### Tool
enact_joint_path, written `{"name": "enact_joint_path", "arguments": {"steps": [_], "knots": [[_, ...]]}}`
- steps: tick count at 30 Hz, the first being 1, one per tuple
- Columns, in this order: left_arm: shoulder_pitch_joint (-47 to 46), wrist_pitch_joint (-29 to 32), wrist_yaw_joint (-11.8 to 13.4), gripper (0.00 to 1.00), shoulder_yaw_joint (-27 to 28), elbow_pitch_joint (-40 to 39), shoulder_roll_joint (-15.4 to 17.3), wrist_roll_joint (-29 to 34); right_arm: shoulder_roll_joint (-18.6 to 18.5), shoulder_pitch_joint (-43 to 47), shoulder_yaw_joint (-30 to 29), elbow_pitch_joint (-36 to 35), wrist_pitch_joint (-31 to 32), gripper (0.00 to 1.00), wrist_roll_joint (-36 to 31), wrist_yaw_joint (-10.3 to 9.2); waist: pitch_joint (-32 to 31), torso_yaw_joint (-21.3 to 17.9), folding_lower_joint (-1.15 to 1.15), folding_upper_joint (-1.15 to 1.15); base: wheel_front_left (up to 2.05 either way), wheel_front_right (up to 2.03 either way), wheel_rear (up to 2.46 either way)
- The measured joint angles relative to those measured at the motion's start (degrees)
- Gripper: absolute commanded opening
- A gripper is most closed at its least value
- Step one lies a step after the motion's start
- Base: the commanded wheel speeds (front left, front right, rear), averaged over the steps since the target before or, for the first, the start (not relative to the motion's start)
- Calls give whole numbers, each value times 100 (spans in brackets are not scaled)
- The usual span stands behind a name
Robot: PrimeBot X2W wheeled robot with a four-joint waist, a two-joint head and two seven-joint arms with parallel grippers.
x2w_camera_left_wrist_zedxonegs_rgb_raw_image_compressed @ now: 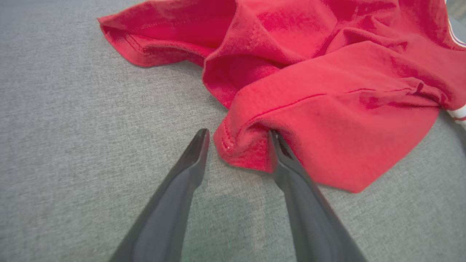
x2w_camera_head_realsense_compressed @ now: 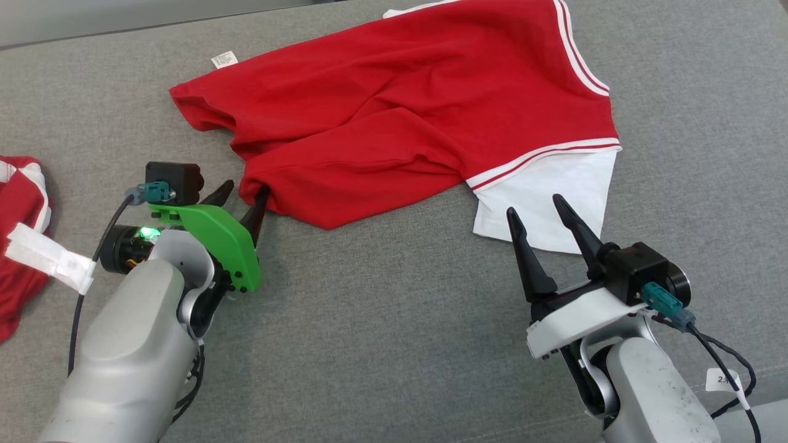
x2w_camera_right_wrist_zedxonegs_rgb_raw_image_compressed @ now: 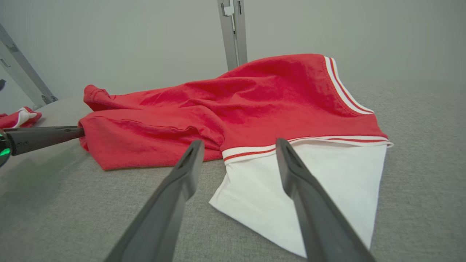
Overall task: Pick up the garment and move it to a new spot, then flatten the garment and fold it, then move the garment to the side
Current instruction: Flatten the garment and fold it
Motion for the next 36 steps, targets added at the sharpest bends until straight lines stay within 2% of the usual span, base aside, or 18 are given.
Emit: {"name": "enact_joint_path", "arguments": {"steps": [2, 4, 5, 10, 14, 17, 20, 24, 27, 31, 32, 33, 34, 35, 36], "knots": [[-10, 62, 0, 44, -90, -2, 0, -21, 1, -5, 9, 9, 0, 100, 0, 0, -7, 6, 0, 0, 0, 0, 0], [-21, 81, 0, 18, -197, -4, 4, -38, 2, -33, 18, 18, 0, 100, 0, 0, -8, 8, 0, 0, 0, 0, 0], [-28, 51, 0, 2, -225, -3, 4, -37, 2, -43, 19, 18, 0, 100, 0, 0, -9, 9, 0, 0, 0, 0, 0], [-144, -464, 32, 0, -350, 35, 59, 126, 4, -47, 20, 58, 0, 100, 1, 0, -55, 15, 0, 0, 0, 0, 0], [-297, -1389, 375, 0, -424, -19, 236, 643, 4, -36, -13, 82, 1, 100, 0, 0, -139, 46, 0, 0, 0, 0, 0], [-310, -1739, 647, 0, -576, -237, 386, 1171, 4, -5, -14, 87, 4, 100, -1, 0, -222, 81, 0, 0, 0, 0, 0], [-60, -1804, 917, 0, -573, -739, 535, 1571, 7, 64, -18, 86, 16, 100, -2, 0, -310, 126, 0, 0, 0, 0, 0], [815, -1816, 1230, 0, -328, -1802, 693, 1972, 8, 85, -53, 79, 41, 100, -1, 0, -405, 203, 0, 0, 0, 0, 0], [1547, -1816, 1346, 0, -257, -2265, 758, 2238, 8, 122, -90, 69, 42, 100, 0, 0, -475, 254, 0, 0, 0, 0, 0], [2129, -1817, 1394, 0, -301, -2425, 733, 2505, 5, 178, -146, 37, 59, 100, 0, 0, -551, 334, 0, 0, 0, 0, 0], [2207, -1816, 1394, 2, -311, -2415, 714, 2537, 4, 178, -154, 31, 60, 100, 0, 0, -566, 349, 0, 0, 0, 0, 0], [2287, -1816, 1393, 40, -312, -2365, 667, 2549, 5, 180, -159, 25, 69, 100, 0, 0, -586, 365, 0, 0, 0, 0, 0], [2353, -1816, 1386, 94, -310, -2287, 605, 2549, 5, 183, -163, 22, 83, 100, 0, 0, -606, 379, 0, 0, 0, 0, 0], [2408, -1817, 1376, 100, -299, -2231, 547, 2544, 5, 186, -168, 22, 83, 100, 0, 0, -622, 389, 0, 0, 0, 0, 0], [2466, -1817, 1369, 100, -255, -2141, 474, 2509, 5, 188, -172, 22, 86, 100, 0, 0, -643, 400, 0, 0, 0, 0, 0]]}}
